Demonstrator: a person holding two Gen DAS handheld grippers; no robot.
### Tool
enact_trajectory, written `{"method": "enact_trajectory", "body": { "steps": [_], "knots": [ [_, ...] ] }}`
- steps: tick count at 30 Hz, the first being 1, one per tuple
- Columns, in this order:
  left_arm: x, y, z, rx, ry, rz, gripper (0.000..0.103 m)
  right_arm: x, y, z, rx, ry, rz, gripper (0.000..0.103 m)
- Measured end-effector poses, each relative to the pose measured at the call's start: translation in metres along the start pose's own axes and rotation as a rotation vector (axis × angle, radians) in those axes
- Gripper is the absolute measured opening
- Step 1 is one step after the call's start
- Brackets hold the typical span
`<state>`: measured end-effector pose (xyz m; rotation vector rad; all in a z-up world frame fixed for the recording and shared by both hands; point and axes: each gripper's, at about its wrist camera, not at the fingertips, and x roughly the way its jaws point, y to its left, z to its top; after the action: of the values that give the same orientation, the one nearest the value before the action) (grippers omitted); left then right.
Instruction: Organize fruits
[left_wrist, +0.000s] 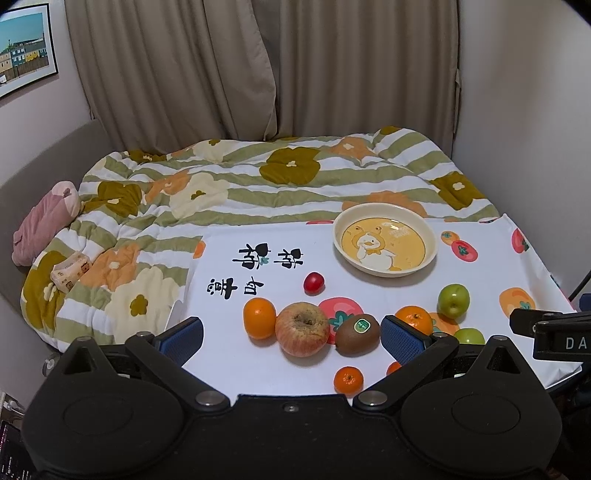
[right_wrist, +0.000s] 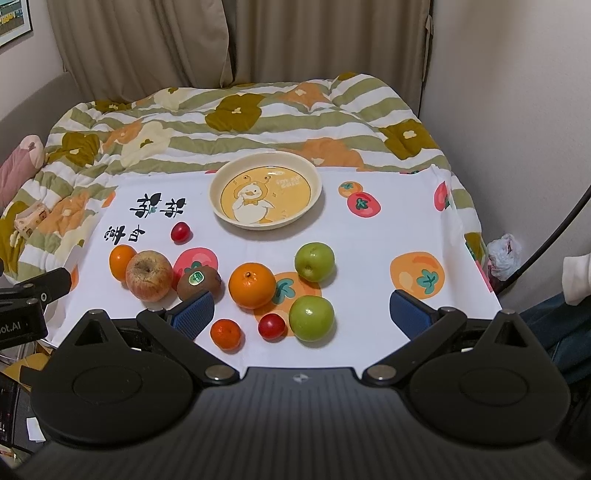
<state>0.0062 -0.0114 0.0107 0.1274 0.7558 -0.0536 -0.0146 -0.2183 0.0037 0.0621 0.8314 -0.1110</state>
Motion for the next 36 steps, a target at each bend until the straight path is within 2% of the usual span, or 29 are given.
{"method": "enact_trajectory", "body": {
  "steps": [4,16,22,28,36],
  "knots": [
    [0.002,-0.003,0.001,0.003,-0.012,-0.013,0.103,0.000,-0.002,0.002,0.007,-0.009,0.016,0.103],
    [0.028,-0.017,-0.004,0.047,-0.003,0.064,0.103,0.039,-0.008,0.002,-0.100,-0.008,0.136,0.103],
    [0.056,-0.018,-0.014,0.105,-0.005,0.044,0.103,0.071,-0.001,0.001,-0.167,-0.014,0.190,0.103],
    [0.091,-0.011,-0.024,0.222,-0.001,-0.016,0.103,0.104,0.013,-0.001,-0.197,-0.023,0.205,0.103],
    [0.135,0.002,-0.034,0.491,-0.036,-0.146,0.103,0.138,0.043,-0.001,-0.233,-0.039,0.192,0.103]
  ]
}}
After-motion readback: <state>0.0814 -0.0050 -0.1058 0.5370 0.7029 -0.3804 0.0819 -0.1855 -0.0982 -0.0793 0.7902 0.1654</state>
